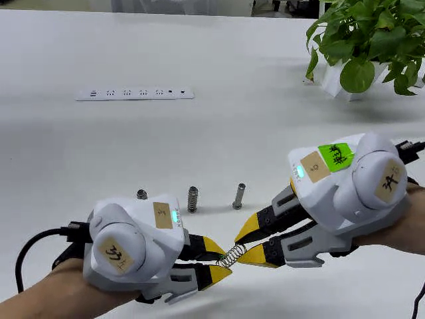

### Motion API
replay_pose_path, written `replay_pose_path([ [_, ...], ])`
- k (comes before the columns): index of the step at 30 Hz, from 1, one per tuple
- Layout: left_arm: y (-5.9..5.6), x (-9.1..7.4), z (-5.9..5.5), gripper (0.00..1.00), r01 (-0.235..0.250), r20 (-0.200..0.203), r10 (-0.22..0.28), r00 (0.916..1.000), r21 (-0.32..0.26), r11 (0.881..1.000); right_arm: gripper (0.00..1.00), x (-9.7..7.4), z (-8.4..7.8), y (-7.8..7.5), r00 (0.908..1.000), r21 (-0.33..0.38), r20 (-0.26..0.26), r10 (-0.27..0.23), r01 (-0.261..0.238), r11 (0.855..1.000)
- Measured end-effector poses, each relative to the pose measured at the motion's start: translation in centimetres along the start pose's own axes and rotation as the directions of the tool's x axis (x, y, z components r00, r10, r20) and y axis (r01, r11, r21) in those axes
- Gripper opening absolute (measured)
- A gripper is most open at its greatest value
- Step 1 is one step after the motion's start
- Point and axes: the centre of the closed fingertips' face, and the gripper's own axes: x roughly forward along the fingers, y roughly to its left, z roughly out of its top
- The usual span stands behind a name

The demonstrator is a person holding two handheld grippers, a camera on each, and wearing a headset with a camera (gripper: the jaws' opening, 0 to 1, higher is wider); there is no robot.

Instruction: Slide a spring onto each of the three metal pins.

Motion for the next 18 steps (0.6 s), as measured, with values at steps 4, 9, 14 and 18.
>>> replay_pose_path([
  [4, -0.1, -0.1, 0.2, 0.09, 0.001, 0.013, -0.001, 0.9999, 0.003, 1.000, 0.13, -0.2, 0.1, 0.0, 1.0000, -0.003, 0.001, 0.004, -0.004, 1.000],
  [9, -0.2, 0.0, 0.8, 0.09, 0.004, 0.031, -0.005, 0.9995, 0.008, 1.000, 0.18, -0.2, -0.1, 0.0, 0.9996, -0.003, -0.010, 0.026, -0.026, 1.000],
  [14, -0.5, 0.2, 1.4, 0.09, 0.010, 0.049, -0.011, 0.9987, 0.019, 1.000, 0.17, 0.3, -0.3, 0.3, 0.9979, 0.003, -0.024, 0.060, -0.060, 0.998],
  [18, -0.6, 0.3, 1.7, 0.09, 0.010, 0.060, -0.012, 0.9981, 0.026, 1.000, 0.16, 0.4, -0.6, 0.4, 0.9965, 0.001, -0.037, 0.074, -0.074, 0.997],
])
